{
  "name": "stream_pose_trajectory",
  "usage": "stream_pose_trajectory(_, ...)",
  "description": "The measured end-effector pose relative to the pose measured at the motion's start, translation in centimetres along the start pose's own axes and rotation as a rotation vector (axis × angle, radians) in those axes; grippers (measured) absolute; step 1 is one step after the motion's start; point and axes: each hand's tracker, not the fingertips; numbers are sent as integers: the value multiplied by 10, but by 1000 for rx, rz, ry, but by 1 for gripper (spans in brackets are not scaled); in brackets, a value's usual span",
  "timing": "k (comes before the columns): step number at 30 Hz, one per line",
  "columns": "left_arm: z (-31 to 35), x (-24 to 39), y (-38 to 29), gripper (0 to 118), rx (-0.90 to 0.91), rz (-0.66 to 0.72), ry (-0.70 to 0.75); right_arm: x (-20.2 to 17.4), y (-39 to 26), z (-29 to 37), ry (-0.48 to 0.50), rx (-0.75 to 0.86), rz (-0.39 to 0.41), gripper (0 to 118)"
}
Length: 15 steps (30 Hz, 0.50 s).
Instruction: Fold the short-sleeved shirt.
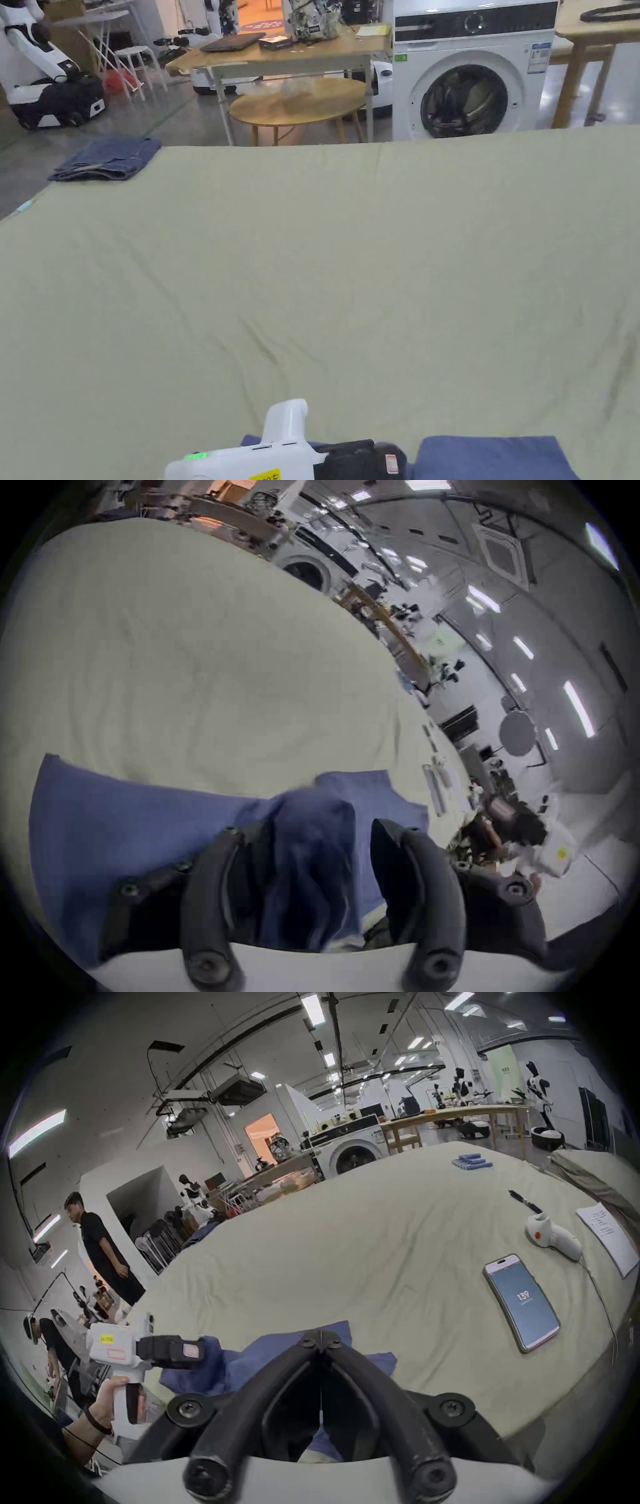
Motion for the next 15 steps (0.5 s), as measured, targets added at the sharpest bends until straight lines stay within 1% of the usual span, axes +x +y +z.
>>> stream_pose_trajectory(1, 9, -2, 1, 32, 26, 7, -24, 2, -1, 1, -1, -1, -10, 0)
stream_pose_trajectory(2, 17, -5, 2, 4, 48, 24, -28, 4, -2, 1, -1, -1, -20, 0)
stream_pose_trajectory(3, 22, -8, 2, 0, 62, 35, -18, 6, -3, 0, -2, -2, -34, 0)
stream_pose_trajectory(4, 23, -10, 1, 0, 83, 33, 5, 7, -4, 0, 0, -5, -44, 0)
stream_pose_trajectory(5, 22, -14, -3, 0, 102, 32, 60, 8, -5, -1, 2, -9, -53, 0)
stream_pose_trajectory(6, 15, -17, -7, 0, 75, 38, 65, 8, -6, -2, 3, -10, -63, 0)
stream_pose_trajectory(7, 5, -24, -11, 0, 11, 63, 28, 9, -7, -2, 7, -11, -70, 0)
stream_pose_trajectory(8, -4, -27, -17, 0, -13, 88, -9, 9, -8, -3, 11, -15, -75, 0)
stream_pose_trajectory(9, -17, -29, -24, 0, -48, 96, -14, 9, -8, -4, 12, -20, -79, 0)
stream_pose_trajectory(10, -34, -29, -33, 0, -93, 83, 12, 8, -9, -5, 12, -23, -80, 0)
stream_pose_trajectory(11, -48, -28, -39, 0, -140, 46, 70, 7, -10, -5, 14, -24, -79, 0)
stream_pose_trajectory(12, -57, -28, -45, 0, -150, 18, 105, 5, -10, -4, 16, -25, -76, 0)
stream_pose_trajectory(14, -51, -23, -43, 0, -82, 37, 39, 3, -10, -4, 17, -27, -73, 0)
stream_pose_trajectory(15, -48, -25, -38, 23, -98, 80, 36, 3, -11, -4, 20, -27, -72, 0)
